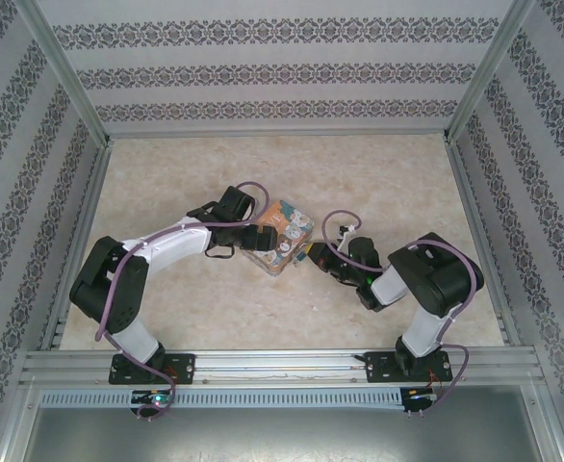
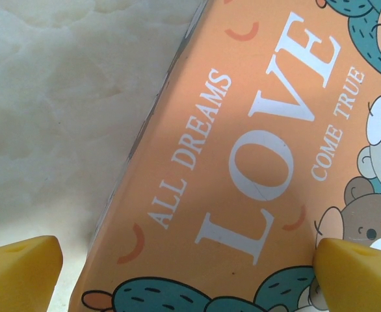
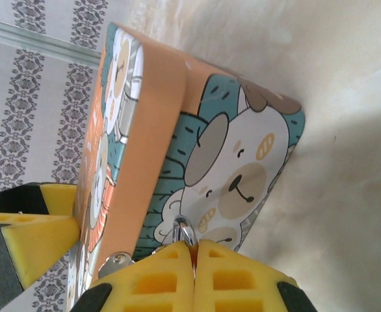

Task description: Unlock a padlock with a key

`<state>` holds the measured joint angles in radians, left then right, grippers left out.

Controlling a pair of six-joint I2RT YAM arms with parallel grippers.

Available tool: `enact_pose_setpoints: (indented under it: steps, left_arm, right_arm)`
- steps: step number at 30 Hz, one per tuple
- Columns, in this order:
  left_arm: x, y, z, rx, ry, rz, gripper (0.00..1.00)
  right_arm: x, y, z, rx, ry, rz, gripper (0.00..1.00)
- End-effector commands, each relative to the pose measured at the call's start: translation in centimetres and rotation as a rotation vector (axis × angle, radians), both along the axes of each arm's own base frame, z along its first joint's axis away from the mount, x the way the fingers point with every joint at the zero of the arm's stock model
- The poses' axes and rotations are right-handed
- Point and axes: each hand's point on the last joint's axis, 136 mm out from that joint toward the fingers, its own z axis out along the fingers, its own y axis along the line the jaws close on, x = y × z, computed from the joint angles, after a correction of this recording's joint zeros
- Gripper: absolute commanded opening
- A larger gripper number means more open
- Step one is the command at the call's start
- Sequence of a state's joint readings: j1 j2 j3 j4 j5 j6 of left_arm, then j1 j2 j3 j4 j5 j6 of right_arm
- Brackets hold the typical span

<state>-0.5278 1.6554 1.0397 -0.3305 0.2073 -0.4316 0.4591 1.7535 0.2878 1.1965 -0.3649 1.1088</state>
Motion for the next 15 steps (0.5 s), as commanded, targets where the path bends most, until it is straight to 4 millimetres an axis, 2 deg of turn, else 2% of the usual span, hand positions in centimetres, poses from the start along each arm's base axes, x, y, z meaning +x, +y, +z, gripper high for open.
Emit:
enact_pose_setpoints:
  steps: [1, 8, 15]
  left_arm:
    - [-3.0, 1.1, -1.9, 0.041, 0.119, -0.023, 0.99]
    - [-2.1, 0.5, 1.1, -0.053, 0.055, -0.001, 0.99]
    - [-0.9, 1.4, 6.1, -0.135, -0.061, 0.043, 0.99]
  right_arm:
    - [1.2, -0.4, 1.4, 0.031, -0.057, -0.033, 0.0]
    - [0.9, -2.0, 1.7, 0.019, -0.065, -0.062, 0.0]
    - [0.5, -4.1, 2.9, -0.007, -0.085, -0.096, 0.0]
